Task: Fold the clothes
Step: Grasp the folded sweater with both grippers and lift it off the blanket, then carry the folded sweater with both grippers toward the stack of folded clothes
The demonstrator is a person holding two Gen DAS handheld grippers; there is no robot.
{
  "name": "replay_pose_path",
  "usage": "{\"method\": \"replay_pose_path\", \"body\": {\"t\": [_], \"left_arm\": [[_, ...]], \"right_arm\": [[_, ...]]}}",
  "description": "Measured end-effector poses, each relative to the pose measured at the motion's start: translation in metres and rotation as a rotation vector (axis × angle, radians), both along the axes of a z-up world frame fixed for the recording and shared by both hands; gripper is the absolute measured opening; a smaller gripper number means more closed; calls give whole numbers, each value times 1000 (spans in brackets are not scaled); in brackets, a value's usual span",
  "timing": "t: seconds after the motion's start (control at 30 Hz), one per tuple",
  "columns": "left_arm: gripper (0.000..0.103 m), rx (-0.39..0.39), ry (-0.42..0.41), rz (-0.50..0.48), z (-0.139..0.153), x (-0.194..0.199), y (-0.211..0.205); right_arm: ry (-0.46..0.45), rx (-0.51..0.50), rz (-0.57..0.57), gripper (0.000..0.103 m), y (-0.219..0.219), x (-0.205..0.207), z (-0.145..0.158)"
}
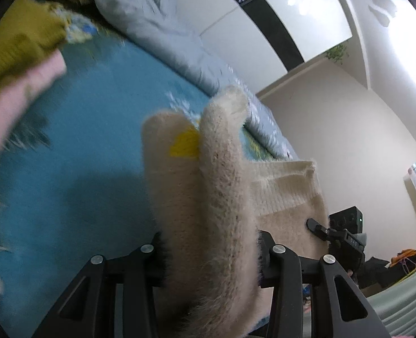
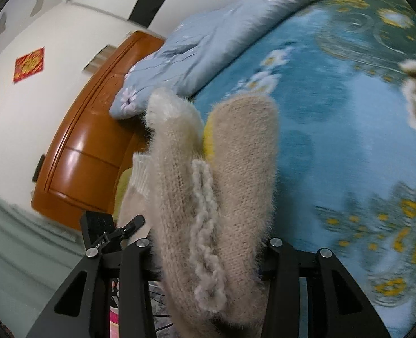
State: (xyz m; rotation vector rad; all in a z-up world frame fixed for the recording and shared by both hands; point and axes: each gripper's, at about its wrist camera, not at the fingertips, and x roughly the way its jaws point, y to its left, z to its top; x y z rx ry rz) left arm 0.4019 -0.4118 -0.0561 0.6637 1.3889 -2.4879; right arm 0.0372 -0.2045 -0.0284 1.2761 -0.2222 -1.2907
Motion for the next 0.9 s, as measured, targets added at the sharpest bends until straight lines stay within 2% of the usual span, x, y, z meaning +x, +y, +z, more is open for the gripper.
{"method": "replay_pose_path", "body": {"t": [0.2, 0.5, 0.7, 0.9], "left_arm": [[44, -65, 38, 96, 39, 62, -35], [44, -208, 20, 240, 111, 156, -105], [44, -250, 19, 342, 138, 217, -169], [44, -225, -3, 417, 129, 250, -223]], "right_arm": [[28, -72, 119, 44, -66, 43, 37], [60, -176, 306, 44, -183, 127, 96], [6, -211, 353, 44, -249, 174, 107], [-16, -192, 385, 44, -295, 209, 92]]}}
